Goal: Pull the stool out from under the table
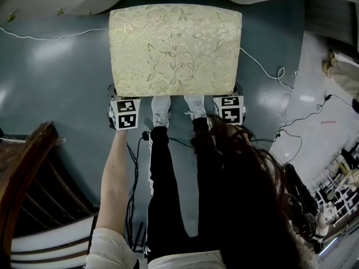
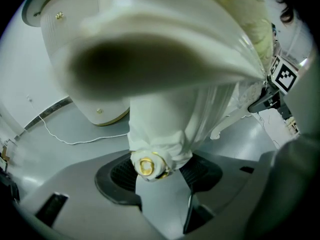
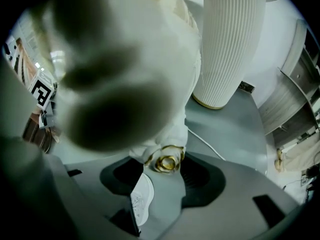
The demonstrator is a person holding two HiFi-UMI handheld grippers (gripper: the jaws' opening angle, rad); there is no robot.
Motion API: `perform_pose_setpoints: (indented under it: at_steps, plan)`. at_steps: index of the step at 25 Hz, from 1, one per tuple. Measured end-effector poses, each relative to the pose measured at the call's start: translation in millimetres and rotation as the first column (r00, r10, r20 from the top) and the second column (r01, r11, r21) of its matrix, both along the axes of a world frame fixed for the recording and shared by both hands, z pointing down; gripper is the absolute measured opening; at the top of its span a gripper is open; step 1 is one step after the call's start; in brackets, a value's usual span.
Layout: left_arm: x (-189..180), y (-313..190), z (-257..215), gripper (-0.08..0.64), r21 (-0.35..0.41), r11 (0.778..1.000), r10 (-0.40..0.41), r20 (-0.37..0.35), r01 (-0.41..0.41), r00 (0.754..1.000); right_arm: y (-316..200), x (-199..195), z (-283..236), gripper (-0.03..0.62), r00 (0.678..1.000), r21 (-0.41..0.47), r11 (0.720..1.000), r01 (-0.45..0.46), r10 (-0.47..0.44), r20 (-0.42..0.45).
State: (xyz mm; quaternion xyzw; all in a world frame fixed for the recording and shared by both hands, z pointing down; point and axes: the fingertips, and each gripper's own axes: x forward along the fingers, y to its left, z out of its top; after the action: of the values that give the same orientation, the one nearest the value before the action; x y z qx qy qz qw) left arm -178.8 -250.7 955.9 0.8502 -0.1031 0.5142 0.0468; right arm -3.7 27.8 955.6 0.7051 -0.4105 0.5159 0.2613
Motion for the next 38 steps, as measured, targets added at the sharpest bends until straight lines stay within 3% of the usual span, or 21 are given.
perform_pose_setpoints:
  at_steps: [12, 25, 31, 38]
  plan:
    - [-0.9, 2.4, -1.6, 0.255, -0.008, 1.000, -0.009, 0.000, 0.009, 1.000, 1.5, 0.7, -0.9, 0.245, 1.000, 0.000, 1.000, -0.002, 0.002, 0.013]
    - [-3.3, 2.9, 0.0, 0.255, -0.016, 0.999, -0.029, 0.012, 0.029, 1.000, 2.8, -1.1, 1.4, 0.248, 0.997, 0.008, 0.998, -0.062, 0.062, 0.042]
    - [-4.3, 5.8, -4.1, 0.255, -0.045, 0.999, -0.013, 0.041, 0.015, 0.999, 5.5, -1.6, 1.6, 0.253, 0.993, -0.006, 0.995, -0.095, 0.095, 0.065]
    - [-7.8, 9.9, -17.5, 0.256, -0.106, 0.993, -0.041, 0.058, 0.047, 0.998, 13.1, -3.3, -12.0, 0.253, 0.995, -0.066, 0.997, -0.038, 0.044, 0.090]
